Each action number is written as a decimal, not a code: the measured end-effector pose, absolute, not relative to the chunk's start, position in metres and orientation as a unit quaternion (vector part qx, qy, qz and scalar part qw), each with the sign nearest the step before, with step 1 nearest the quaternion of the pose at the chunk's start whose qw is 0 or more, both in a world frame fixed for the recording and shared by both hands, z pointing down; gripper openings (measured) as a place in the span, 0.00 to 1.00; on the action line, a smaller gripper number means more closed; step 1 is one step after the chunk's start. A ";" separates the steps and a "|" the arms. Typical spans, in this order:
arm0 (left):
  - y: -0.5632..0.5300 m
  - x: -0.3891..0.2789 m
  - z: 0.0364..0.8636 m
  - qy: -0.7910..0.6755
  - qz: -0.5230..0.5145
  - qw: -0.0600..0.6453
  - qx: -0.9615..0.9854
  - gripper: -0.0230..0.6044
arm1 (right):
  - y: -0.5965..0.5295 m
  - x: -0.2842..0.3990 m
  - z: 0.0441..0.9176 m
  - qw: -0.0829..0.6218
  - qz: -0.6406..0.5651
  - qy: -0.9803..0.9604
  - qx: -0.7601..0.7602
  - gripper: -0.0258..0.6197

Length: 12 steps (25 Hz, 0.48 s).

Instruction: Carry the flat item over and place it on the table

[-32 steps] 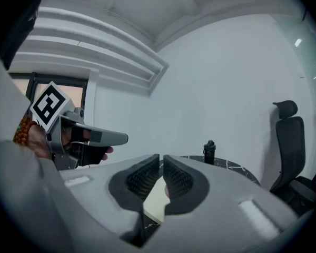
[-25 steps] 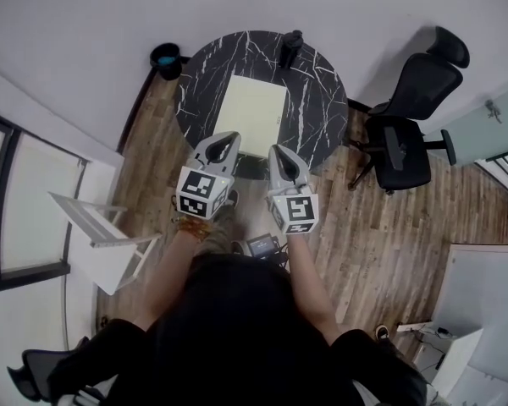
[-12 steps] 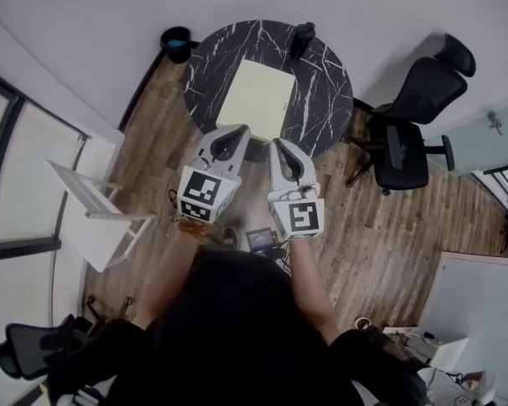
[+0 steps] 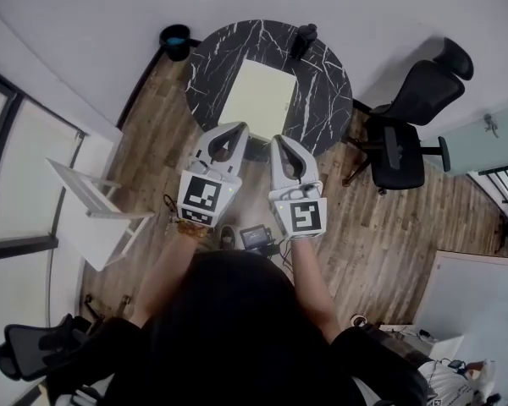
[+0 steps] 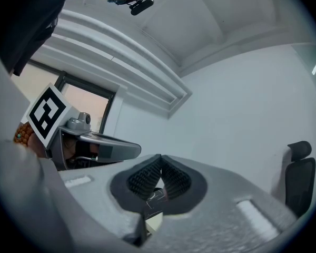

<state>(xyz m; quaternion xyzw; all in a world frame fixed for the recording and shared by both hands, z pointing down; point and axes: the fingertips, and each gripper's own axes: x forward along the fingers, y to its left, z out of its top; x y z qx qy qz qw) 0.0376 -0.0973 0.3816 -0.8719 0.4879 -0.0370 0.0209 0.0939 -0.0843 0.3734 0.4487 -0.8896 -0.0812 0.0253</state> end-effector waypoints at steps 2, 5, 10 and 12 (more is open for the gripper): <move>-0.096 0.030 0.378 0.489 -0.032 0.024 -0.872 0.05 | -0.084 0.085 0.370 0.027 -0.086 -0.891 0.446 0.04; -0.095 0.017 0.374 0.488 -0.028 0.031 -0.872 0.05 | -0.082 0.069 0.366 0.025 -0.092 -0.891 0.443 0.04; -0.092 -0.006 0.361 0.484 -0.014 0.041 -0.874 0.05 | -0.076 0.042 0.354 0.024 -0.101 -0.889 0.445 0.04; -0.089 -0.014 0.356 0.479 -0.010 0.045 -0.876 0.05 | -0.073 0.031 0.348 0.025 -0.106 -0.888 0.448 0.04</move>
